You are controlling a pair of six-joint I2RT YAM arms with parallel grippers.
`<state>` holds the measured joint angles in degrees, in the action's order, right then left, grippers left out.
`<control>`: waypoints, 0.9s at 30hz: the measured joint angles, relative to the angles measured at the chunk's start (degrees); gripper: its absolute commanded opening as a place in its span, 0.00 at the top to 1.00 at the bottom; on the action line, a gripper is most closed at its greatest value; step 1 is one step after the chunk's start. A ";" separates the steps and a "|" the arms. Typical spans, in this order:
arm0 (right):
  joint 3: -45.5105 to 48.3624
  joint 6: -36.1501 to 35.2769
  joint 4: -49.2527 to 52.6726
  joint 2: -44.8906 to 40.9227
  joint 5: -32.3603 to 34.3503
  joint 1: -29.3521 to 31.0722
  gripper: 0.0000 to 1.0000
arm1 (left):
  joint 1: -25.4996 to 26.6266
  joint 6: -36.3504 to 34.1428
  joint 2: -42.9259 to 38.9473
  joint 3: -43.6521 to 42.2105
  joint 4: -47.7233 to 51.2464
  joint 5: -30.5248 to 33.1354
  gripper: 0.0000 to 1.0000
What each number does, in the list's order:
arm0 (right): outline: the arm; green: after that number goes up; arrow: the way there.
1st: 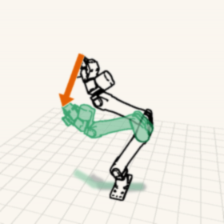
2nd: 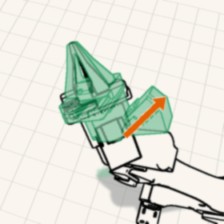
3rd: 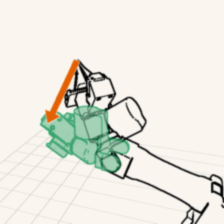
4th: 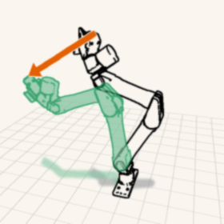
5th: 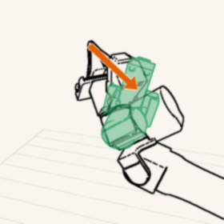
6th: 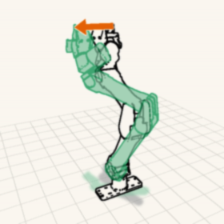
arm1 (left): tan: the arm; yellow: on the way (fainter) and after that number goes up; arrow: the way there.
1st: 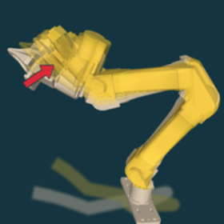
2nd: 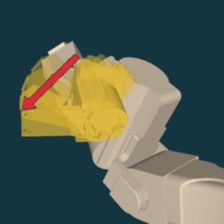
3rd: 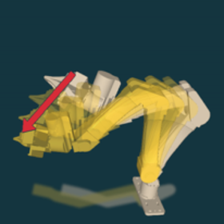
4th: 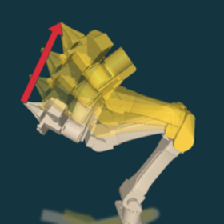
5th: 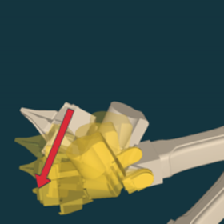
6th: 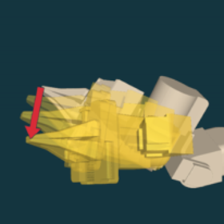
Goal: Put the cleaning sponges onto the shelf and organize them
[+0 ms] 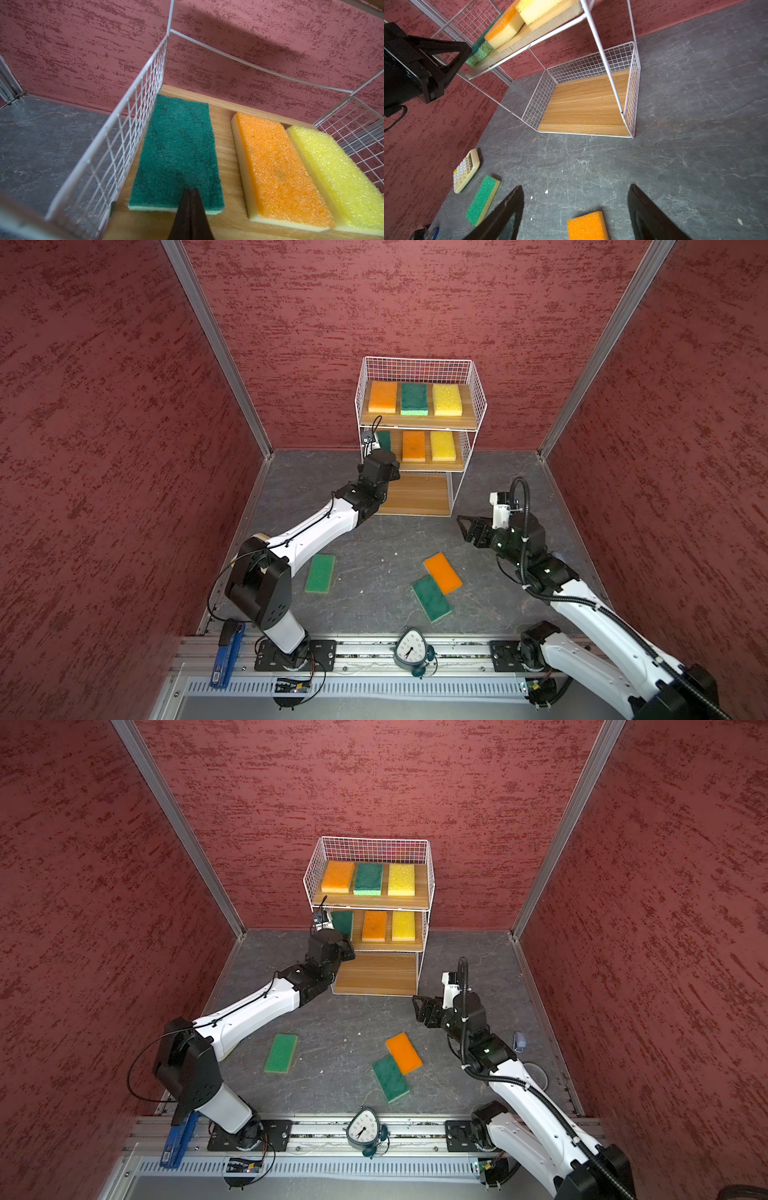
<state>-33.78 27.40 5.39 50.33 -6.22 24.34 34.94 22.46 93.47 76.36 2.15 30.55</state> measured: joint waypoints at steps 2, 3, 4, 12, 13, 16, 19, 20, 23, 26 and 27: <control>0.00 0.02 0.00 0.00 0.00 0.00 0.21 | 0.00 0.00 0.00 0.00 -0.02 0.00 0.96; 0.00 0.02 0.00 0.00 -0.02 0.00 0.21 | 0.00 0.00 0.00 0.00 0.00 0.00 0.96; 0.00 0.00 0.00 0.00 -0.02 0.00 0.21 | 0.00 0.00 0.00 0.00 0.00 0.00 0.96; -0.02 0.00 0.04 0.00 0.00 0.00 0.21 | -0.59 0.22 0.00 0.00 0.00 -0.04 0.95; -0.02 0.00 0.07 0.00 0.00 0.00 0.20 | -0.66 0.22 0.00 0.00 -0.02 -0.07 0.94; -0.02 0.00 0.09 0.00 0.00 0.00 0.21 | -0.81 0.26 -0.09 0.00 -0.02 -0.39 0.94; -0.02 0.02 0.20 -0.02 -0.02 0.00 0.21 | -0.83 0.24 -0.55 -0.46 -0.20 -0.98 0.93; -0.02 0.02 0.22 -0.02 -0.02 0.00 0.21 | -0.87 0.24 -0.87 -0.81 -0.20 -1.22 0.93; -0.02 0.02 0.35 -0.11 0.00 0.00 0.21 | -0.87 0.24 -1.49 -1.20 -0.13 -1.86 0.93; -0.02 0.02 0.46 -0.33 0.00 0.00 0.21 | -0.87 0.24 -1.62 -1.20 -0.15 -2.38 0.93; -0.02 0.02 0.48 -0.46 0.00 0.00 0.21 | -0.87 0.26 -1.62 -1.20 -0.13 -2.64 0.93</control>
<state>-33.80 27.42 5.87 49.87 -6.22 24.34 34.06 22.72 91.85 75.16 2.02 27.90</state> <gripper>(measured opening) 0.794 0.069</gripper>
